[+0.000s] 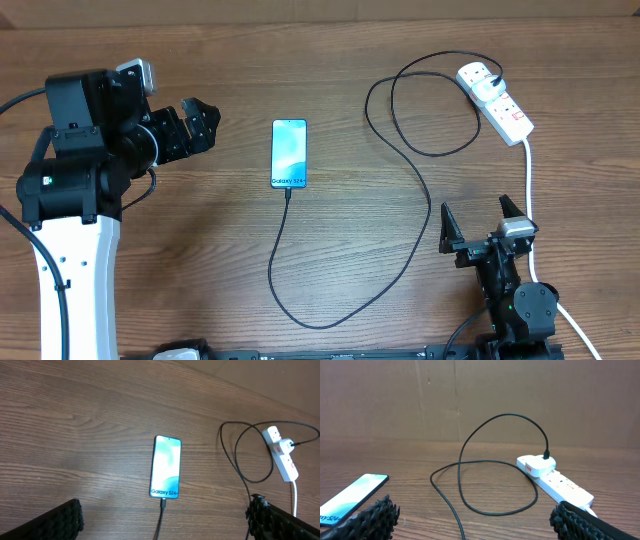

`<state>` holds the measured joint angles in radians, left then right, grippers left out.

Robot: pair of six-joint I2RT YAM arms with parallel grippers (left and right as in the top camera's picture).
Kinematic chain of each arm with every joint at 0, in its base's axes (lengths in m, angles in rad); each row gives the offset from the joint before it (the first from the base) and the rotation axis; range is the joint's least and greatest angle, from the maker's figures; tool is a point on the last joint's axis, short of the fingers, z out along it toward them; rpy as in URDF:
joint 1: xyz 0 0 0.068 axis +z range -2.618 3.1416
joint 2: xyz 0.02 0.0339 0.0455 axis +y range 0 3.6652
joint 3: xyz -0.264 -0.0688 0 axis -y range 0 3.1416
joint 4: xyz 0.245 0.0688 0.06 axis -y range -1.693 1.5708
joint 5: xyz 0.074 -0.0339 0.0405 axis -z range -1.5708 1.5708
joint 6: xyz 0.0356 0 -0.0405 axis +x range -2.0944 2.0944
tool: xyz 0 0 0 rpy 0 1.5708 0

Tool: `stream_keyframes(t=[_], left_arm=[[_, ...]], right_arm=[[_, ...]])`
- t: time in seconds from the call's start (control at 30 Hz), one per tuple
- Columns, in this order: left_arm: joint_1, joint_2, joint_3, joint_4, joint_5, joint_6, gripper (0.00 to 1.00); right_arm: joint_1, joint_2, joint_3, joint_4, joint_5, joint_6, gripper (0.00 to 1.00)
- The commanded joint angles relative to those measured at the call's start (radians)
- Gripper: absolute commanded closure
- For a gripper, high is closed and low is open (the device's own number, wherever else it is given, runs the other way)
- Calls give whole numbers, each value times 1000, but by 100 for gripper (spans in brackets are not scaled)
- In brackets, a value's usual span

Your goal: Plug charger to phone and switch on socket

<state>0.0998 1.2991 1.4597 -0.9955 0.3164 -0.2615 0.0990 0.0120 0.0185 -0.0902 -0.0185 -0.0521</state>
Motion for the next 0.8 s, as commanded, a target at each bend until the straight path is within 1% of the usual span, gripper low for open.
stream_keyframes(t=[0.0,0.2,0.27,0.4,0.5,0.77], left_arm=[[-2,8,-4,5,-18,11,0],[-2,7,-4,4,-18,12,0],[-2,6,-4,-33,-16,11,0],[-1,-6,-4,-164,-48,12,0],[-1,-19,-6,-208,-55,11,0],[-1,-84,-69,-205,-57,11,0]], right_arm=[[-4,-9,-10,5,2,-1,0],[-4,-9,-10,5,2,-1,0],[-4,-9,-10,5,2,-1,0],[-4,-9,-10,5,2,-1,0],[-4,-9,-10,5,2,-1,0],[-4,-9,-10,5,2,-2,0]])
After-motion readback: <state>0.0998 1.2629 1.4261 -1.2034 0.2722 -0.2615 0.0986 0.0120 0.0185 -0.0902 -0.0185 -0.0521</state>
